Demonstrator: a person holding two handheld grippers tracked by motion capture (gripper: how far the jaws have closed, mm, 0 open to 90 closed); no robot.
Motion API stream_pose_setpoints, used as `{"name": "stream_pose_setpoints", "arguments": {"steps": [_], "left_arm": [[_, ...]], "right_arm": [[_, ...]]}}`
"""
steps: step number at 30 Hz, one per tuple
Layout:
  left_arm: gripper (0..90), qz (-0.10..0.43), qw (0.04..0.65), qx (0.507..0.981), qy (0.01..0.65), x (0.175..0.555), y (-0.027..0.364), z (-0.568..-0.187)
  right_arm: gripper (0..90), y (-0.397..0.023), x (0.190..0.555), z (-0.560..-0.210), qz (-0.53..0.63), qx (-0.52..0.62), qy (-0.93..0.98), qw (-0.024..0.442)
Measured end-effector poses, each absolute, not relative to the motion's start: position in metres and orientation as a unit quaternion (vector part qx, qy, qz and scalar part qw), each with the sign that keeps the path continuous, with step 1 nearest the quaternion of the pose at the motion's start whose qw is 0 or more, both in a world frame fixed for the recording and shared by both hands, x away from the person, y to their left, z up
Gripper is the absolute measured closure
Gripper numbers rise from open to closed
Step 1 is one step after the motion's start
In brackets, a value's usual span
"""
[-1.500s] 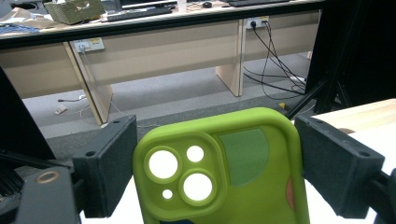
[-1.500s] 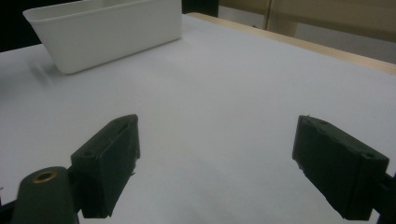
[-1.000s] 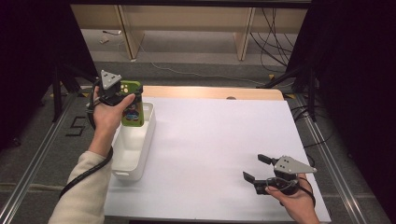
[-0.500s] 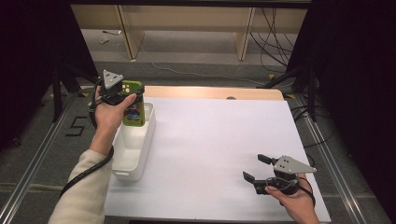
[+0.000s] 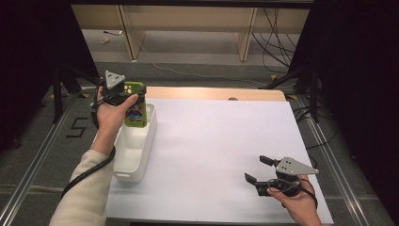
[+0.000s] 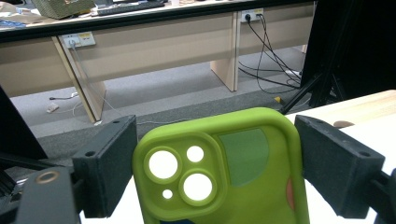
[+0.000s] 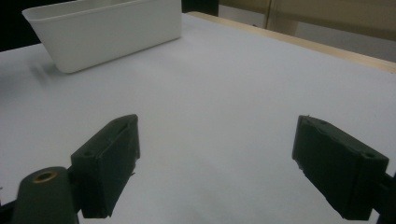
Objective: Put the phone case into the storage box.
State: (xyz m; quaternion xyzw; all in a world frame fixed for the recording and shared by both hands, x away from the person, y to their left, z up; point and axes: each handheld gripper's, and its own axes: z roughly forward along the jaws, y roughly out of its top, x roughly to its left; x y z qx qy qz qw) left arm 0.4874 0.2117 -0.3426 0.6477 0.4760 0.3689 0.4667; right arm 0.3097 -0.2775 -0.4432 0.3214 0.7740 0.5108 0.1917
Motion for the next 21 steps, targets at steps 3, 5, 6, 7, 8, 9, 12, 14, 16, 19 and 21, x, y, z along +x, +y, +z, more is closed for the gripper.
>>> {"name": "stream_pose_setpoints", "arguments": {"steps": [3, 5, 6, 7, 8, 9, 12, 14, 16, 19, 21], "left_arm": [[15.9, 0.369, 0.466, 0.648, 0.477, 0.4887, 0.2117, -0.3430], [15.9, 0.368, 0.465, 0.648, 0.477, 0.4894, 0.2115, -0.3438], [15.8, 0.368, 0.466, 0.648, 0.477, 0.4896, 0.2113, -0.3441], [15.8, 0.368, 0.466, 0.648, 0.477, 0.4900, 0.2112, -0.3445], [15.9, 0.367, 0.466, 0.648, 0.478, 0.4902, 0.2111, -0.3447], [15.9, 0.368, 0.465, 0.649, 0.477, 0.4905, 0.2112, -0.3449], [15.9, 0.368, 0.464, 0.650, 0.476, 0.4912, 0.2112, -0.3451], [15.8, 0.368, 0.465, 0.649, 0.476, 0.4918, 0.2113, -0.3452], [15.8, 0.367, 0.465, 0.650, 0.477, 0.4925, 0.2114, -0.3453], [15.8, 0.366, 0.465, 0.650, 0.477, 0.4935, 0.2117, -0.3457], [15.8, 0.367, 0.464, 0.651, 0.476, 0.4943, 0.2117, -0.3456]], "right_arm": [[15.9, -0.2773, 0.3098, -0.4434, 0.512, 0.321, 0.774, 0.192], [15.9, -0.2775, 0.3097, -0.4433, 0.511, 0.322, 0.774, 0.192], [15.9, -0.2775, 0.3097, -0.4432, 0.511, 0.322, 0.774, 0.192], [15.9, -0.2775, 0.3097, -0.4432, 0.511, 0.322, 0.774, 0.192], [15.9, -0.2775, 0.3097, -0.4432, 0.511, 0.321, 0.774, 0.192], [15.9, -0.2775, 0.3097, -0.4432, 0.511, 0.321, 0.774, 0.192], [15.9, -0.2775, 0.3097, -0.4432, 0.511, 0.321, 0.774, 0.192], [15.9, -0.2775, 0.3097, -0.4432, 0.511, 0.322, 0.774, 0.191], [15.9, -0.2775, 0.3097, -0.4432, 0.511, 0.321, 0.774, 0.192], [15.9, -0.2775, 0.3096, -0.4433, 0.511, 0.321, 0.774, 0.191], [15.9, -0.2776, 0.3096, -0.4433, 0.511, 0.321, 0.774, 0.191]]}}
